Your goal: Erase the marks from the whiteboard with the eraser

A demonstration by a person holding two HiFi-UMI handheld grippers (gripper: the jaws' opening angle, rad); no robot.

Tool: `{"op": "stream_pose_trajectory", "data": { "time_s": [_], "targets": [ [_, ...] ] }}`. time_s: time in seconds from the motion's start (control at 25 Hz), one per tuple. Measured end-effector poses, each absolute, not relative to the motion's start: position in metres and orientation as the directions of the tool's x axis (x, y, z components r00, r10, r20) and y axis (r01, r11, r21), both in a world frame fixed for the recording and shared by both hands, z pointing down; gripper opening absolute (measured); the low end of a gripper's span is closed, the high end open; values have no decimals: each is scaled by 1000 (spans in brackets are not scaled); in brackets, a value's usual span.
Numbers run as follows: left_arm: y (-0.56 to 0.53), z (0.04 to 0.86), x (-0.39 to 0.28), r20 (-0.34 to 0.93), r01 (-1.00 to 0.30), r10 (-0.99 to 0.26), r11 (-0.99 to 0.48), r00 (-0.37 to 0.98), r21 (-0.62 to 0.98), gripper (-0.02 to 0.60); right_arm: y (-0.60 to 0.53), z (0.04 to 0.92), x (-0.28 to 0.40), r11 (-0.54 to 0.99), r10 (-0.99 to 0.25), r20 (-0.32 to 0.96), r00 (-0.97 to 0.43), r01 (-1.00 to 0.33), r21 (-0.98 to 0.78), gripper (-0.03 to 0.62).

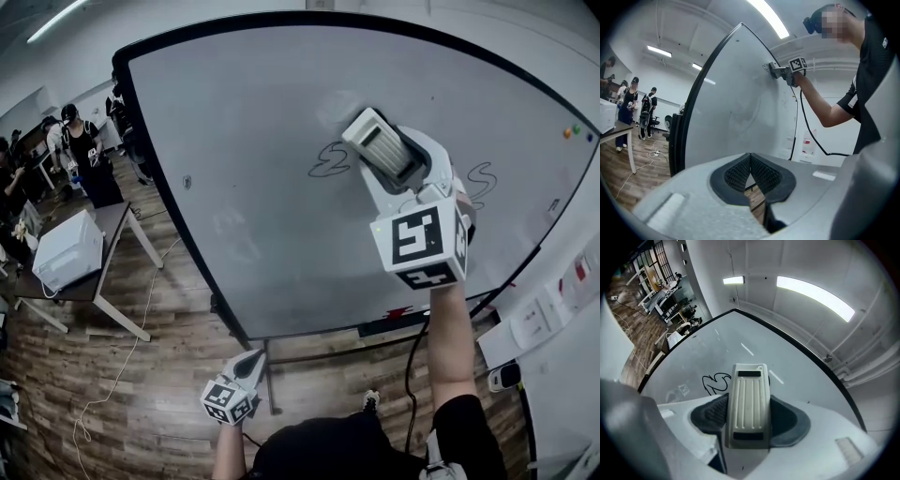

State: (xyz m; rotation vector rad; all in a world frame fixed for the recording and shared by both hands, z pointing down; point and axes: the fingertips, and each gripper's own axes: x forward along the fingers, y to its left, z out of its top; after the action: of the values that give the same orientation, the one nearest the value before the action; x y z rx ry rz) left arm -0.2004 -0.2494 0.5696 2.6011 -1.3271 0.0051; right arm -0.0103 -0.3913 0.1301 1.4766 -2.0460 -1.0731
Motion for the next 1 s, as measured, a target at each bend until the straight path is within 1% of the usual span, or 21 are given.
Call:
{"op": "stream_pose_trajectory", "data": {
  "time_s": [0.16, 0.4, 0.68, 0.8, 1.0],
  "targets": [
    [-254, 572, -211, 101, -814, -816, -542, 569, 208, 11, -392, 128, -13, 144, -931, -100, -350, -606, 782, 253],
    [-262, 574, -202, 105, -803, -803, -561, 587, 201, 11, -393, 135, -23, 132, -944, -72, -323, -565, 814, 253],
    [-255, 576, -203, 117, -806, -804, -555, 583, 207, 11, -389, 168, -50, 113, -950, -48, -310, -481, 870, 253],
    [-253, 577, -207, 121, -813, -810, -544, 573, 206, 11, -387, 195, -68, 139, -943, -16, -333, -435, 889, 253],
    [-250, 576, -207, 128, -813, -809, -545, 574, 203, 11, -383, 220, -84, 172, -939, 28, -343, -399, 900, 253]
  ]
}}
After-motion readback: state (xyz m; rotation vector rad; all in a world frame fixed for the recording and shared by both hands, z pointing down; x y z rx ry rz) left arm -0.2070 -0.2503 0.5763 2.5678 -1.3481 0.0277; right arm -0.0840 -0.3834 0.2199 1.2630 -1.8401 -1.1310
